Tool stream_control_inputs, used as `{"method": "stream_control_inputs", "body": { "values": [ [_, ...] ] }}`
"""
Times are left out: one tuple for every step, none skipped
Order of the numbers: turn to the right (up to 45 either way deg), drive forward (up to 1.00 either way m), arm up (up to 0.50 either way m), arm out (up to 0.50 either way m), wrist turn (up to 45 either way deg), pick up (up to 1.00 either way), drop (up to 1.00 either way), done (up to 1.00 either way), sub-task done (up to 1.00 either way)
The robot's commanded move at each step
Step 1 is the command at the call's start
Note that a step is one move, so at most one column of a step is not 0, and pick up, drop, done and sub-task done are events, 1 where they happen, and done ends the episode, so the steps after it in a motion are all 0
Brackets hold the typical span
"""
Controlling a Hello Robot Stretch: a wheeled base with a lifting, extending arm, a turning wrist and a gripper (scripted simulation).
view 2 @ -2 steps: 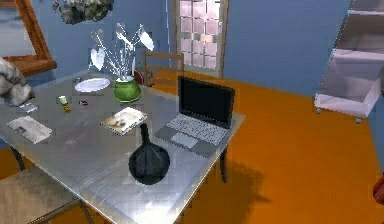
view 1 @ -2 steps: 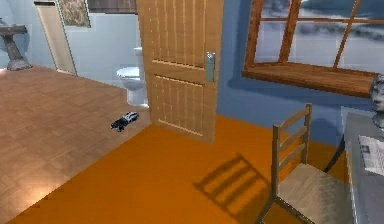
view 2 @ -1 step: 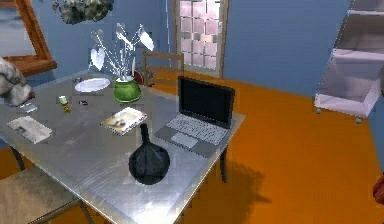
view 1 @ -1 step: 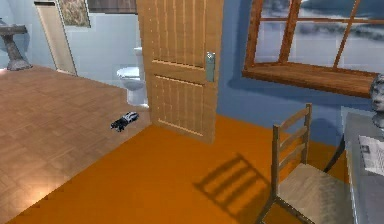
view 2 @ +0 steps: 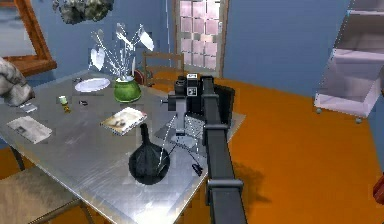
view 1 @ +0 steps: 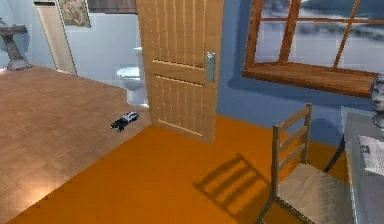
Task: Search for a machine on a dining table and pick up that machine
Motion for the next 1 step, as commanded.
{"method": "stream_control_inputs", "body": {
  "values": [
    [0.0, 0.00, 0.00, 0.00, 45.0, 0.00, 0.00, 0.00, 0.00]
  ]
}}
